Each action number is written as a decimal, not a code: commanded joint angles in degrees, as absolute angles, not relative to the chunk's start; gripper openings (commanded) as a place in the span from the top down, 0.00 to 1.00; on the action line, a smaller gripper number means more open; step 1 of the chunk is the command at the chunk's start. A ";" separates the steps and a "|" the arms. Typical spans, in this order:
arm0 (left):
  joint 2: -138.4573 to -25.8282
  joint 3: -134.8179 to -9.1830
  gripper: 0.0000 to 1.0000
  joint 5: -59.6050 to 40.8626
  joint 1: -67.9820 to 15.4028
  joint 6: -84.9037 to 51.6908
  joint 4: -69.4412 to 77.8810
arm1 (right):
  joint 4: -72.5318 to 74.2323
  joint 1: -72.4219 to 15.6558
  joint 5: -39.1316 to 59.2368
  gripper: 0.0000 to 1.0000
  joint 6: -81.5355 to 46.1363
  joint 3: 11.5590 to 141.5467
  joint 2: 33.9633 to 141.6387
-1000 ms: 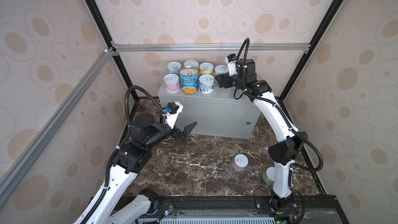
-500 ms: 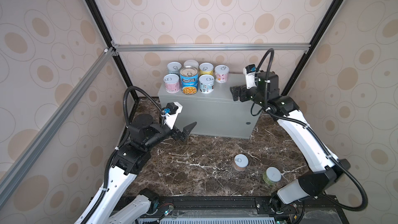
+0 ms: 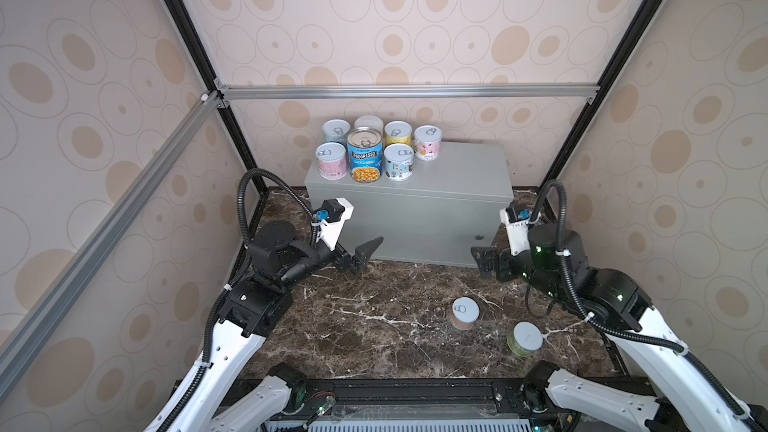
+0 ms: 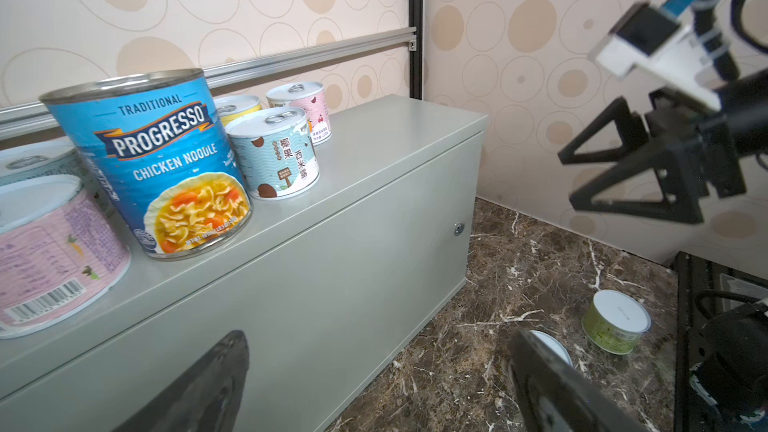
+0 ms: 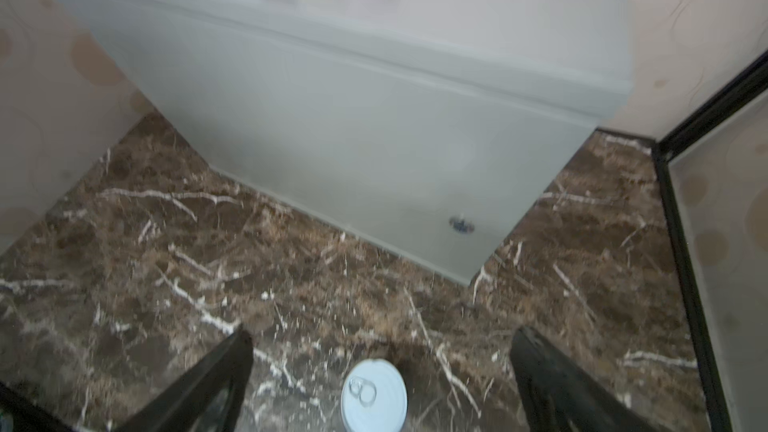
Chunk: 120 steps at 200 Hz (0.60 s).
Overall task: Place and organize the canned foods onto the counter
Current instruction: 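Open the right gripper and draw it back from the pink-labelled can, then swing the right gripper down and close it around the orange-labelled floor can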
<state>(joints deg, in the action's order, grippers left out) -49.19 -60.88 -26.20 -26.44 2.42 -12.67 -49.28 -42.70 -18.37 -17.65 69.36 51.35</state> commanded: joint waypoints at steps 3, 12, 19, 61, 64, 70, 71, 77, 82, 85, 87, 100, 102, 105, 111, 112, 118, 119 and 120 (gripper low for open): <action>-49.30 -59.90 0.02 -29.84 -26.89 0.39 -8.51 | -52.95 -46.86 -22.24 0.00 -29.09 60.96 49.19; -49.47 -59.48 0.02 -30.44 -26.85 0.04 -7.92 | -51.66 -48.30 -22.40 0.00 -31.39 57.41 49.08; -49.48 -59.18 0.02 -30.81 -26.88 -0.17 -7.65 | -50.50 -49.36 -22.52 0.00 -33.20 54.87 49.15; -49.49 -58.67 0.02 -31.55 -26.81 -0.19 -7.71 | -41.62 -51.67 -21.39 0.00 -42.12 41.53 51.59; -49.43 -58.63 0.02 -31.55 -26.81 -0.18 -7.74 | -41.05 -51.60 -21.21 0.00 -42.65 40.74 51.94; -49.45 -58.55 0.02 -31.48 -26.88 -0.11 -7.73 | -39.95 -51.66 -20.75 0.00 -43.49 39.34 52.67; -49.47 -58.54 0.02 -31.47 -26.84 -0.10 -7.69 | -39.75 -51.67 -20.70 0.00 -43.63 39.18 52.84; -49.44 -58.54 0.02 -31.47 -26.84 -0.08 -7.65 | -38.95 -51.64 -20.56 0.00 -44.49 38.00 53.61; -49.56 -58.54 0.02 -31.54 -26.81 -0.09 -7.58 | -38.41 -51.60 -20.63 0.00 -45.34 37.19 54.39; -49.61 -58.54 0.02 -31.55 -26.81 -0.09 -7.56 | -38.07 -51.64 -20.65 0.00 -45.76 36.75 54.79; -49.62 -58.54 0.02 -31.55 -26.83 -0.09 -7.56 | -37.69 -51.60 -20.65 0.00 -45.96 36.37 55.07; -49.92 -58.37 0.02 -31.81 -26.84 -0.24 -7.21 | -34.61 -51.60 -20.15 0.00 -46.30 34.23 56.51; -50.03 -58.36 0.02 -31.81 -26.86 -0.26 -7.16 | -34.12 -51.64 -20.11 0.00 -46.42 33.94 56.69; -50.13 -58.39 0.02 -31.86 -26.89 -0.26 -7.07 | -33.55 -51.66 -20.13 0.00 -46.53 33.54 56.95; -50.33 -58.53 0.02 -31.90 -26.85 -0.35 -7.03 | -32.09 -51.62 -19.99 0.00 -46.71 32.73 57.56; -50.35 -58.58 0.02 -31.90 -26.83 -0.35 -7.03 | -31.86 -51.61 -19.97 0.00 -46.69 32.62 57.70; -50.66 -58.66 0.02 -32.00 -26.89 -0.35 -7.12 | -30.67 -51.66 -19.96 0.00 -47.00 31.95 58.23; -50.64 -58.69 0.02 -31.95 -26.85 -0.35 -7.16 | -30.49 -51.63 -19.95 0.00 -47.06 31.84 58.34; -50.68 -58.70 0.02 -31.97 -26.87 -0.35 -7.19 | -30.32 -51.61 -20.00 0.00 -47.13 31.74 58.44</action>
